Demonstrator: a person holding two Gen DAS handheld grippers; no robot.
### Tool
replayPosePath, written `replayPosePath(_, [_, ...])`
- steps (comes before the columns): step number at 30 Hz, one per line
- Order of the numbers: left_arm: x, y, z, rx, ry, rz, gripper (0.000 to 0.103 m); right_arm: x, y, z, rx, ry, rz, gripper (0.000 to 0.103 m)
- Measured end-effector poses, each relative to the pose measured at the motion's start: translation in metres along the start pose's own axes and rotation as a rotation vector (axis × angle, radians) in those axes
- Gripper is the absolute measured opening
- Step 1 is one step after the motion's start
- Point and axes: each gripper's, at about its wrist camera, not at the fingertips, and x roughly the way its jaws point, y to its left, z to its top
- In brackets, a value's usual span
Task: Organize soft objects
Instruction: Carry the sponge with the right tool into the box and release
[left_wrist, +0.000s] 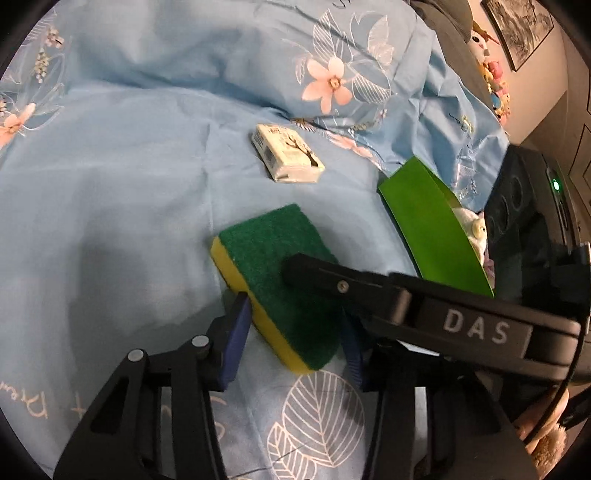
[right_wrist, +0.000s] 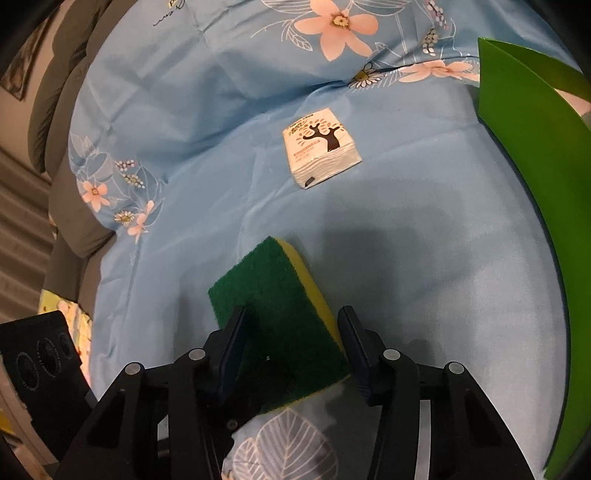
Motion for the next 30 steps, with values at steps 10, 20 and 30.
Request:
replayPosePath(10, [-0.043, -0.037, 0.009, 0.090, -0.160, -0.069, 0.043, -0.071, 0.016, -0.003, -0.037, -0.197, 0.029, 0.051])
replayPosePath(20, [-0.033, -0.124, 0.038, 0.230, -0.214, -0.223, 0.043, -0.156, -0.022, 0.010, 0.029, -0.447, -0.072, 0.051])
replayPosePath(30, [0.019, -0.201, 0.074, 0.342, -0.131, -0.273, 0.039, -0.194, -0.095, 0.049, 0.188, -0.544, -0.141, 0.051])
